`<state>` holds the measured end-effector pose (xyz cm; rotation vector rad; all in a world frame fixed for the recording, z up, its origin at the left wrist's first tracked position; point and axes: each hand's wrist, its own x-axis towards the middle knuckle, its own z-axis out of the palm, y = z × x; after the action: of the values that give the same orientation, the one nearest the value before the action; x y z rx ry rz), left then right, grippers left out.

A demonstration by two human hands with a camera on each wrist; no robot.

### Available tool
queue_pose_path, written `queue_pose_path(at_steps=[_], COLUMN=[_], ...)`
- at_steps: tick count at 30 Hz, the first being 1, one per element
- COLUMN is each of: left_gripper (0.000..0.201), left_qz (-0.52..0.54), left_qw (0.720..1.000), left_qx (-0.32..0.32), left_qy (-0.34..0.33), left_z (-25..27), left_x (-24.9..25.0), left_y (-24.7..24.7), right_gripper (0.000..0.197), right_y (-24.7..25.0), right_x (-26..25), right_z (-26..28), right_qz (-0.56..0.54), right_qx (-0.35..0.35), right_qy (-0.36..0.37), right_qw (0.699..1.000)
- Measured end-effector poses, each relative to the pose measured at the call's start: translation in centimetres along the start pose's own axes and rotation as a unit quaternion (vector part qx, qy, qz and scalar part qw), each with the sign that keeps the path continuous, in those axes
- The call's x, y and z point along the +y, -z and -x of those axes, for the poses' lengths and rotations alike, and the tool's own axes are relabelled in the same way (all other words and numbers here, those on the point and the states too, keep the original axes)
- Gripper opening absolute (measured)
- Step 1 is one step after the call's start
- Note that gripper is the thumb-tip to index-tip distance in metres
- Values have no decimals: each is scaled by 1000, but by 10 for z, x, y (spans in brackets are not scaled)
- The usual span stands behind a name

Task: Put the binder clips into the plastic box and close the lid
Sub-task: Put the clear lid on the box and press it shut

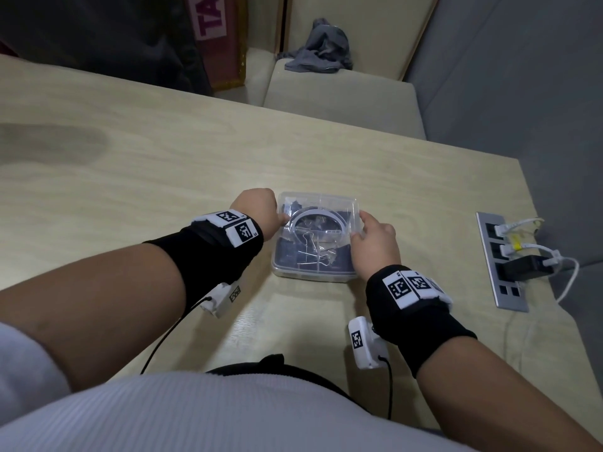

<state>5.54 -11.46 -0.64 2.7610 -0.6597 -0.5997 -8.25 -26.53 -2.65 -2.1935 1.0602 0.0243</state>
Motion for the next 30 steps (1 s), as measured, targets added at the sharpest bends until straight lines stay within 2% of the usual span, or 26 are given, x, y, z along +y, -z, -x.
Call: queue_pose_path(at_steps=[5, 9, 14, 17, 22, 30], left_gripper=[37, 34, 30, 29, 26, 28], left_qz=[22, 111, 224, 219, 202, 159], left_qw=[1000, 993, 970, 971, 976, 984], left_qx=[0, 50, 93, 92, 69, 68], left_qy=[0, 11, 30, 29, 41, 32], left_z=[-1, 1, -2, -7, -13, -11], left_x=[0, -4, -9, -16, -23, -20], left_y=[4, 3, 11, 17, 13, 8], right_gripper=[49, 53, 53, 59, 85, 94], right_y=[4, 4, 3, 3, -1, 3], right_x=[1, 0, -4, -4, -1, 5], right_z=[-2, 1, 7, 12, 21, 20], right_qz=[17, -28, -68, -75, -56, -78], right_qx=[12, 46, 60, 48, -28, -60], right_qy=[-6, 24, 60, 75, 96, 90], right_qw=[1000, 998, 994, 993, 993, 991])
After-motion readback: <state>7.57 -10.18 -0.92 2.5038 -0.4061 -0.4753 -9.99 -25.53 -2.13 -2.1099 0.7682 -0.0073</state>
